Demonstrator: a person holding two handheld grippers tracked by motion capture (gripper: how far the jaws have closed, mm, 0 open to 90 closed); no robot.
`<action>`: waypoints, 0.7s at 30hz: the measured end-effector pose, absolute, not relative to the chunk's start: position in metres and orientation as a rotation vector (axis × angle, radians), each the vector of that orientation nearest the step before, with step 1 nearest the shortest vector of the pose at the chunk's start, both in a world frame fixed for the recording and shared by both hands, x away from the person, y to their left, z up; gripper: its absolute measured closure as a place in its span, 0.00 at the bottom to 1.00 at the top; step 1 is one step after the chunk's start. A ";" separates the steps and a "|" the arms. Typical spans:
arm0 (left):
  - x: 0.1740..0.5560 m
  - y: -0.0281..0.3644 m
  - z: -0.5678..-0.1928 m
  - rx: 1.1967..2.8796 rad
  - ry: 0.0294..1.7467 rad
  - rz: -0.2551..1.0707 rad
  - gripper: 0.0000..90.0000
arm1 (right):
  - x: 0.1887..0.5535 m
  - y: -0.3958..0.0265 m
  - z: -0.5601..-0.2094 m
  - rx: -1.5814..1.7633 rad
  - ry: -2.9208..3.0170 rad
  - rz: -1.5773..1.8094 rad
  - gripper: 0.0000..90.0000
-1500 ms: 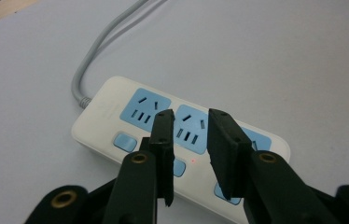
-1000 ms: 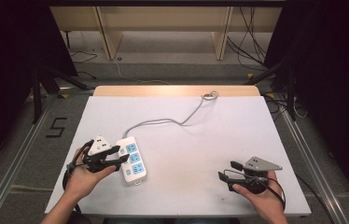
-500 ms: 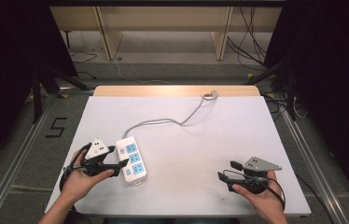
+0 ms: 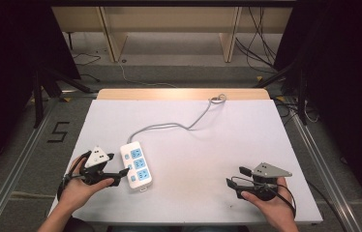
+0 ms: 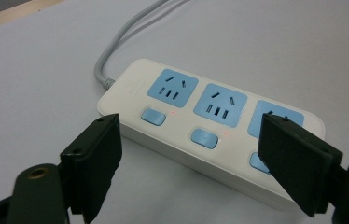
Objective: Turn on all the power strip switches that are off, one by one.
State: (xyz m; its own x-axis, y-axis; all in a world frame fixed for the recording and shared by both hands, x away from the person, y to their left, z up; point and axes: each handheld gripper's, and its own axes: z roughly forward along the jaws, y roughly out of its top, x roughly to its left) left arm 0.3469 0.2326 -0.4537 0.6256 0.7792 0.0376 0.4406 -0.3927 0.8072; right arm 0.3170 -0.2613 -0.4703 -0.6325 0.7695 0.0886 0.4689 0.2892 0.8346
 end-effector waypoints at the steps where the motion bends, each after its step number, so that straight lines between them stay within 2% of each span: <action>1: 0.347 0.234 -0.454 2.040 0.957 0.533 0.24 | 0.317 -0.261 -0.470 1.121 2.233 1.271 0.35; 21: 0.342 0.234 -0.459 2.034 0.950 0.557 0.24 | 0.318 -0.260 -0.472 1.112 2.245 1.256 0.35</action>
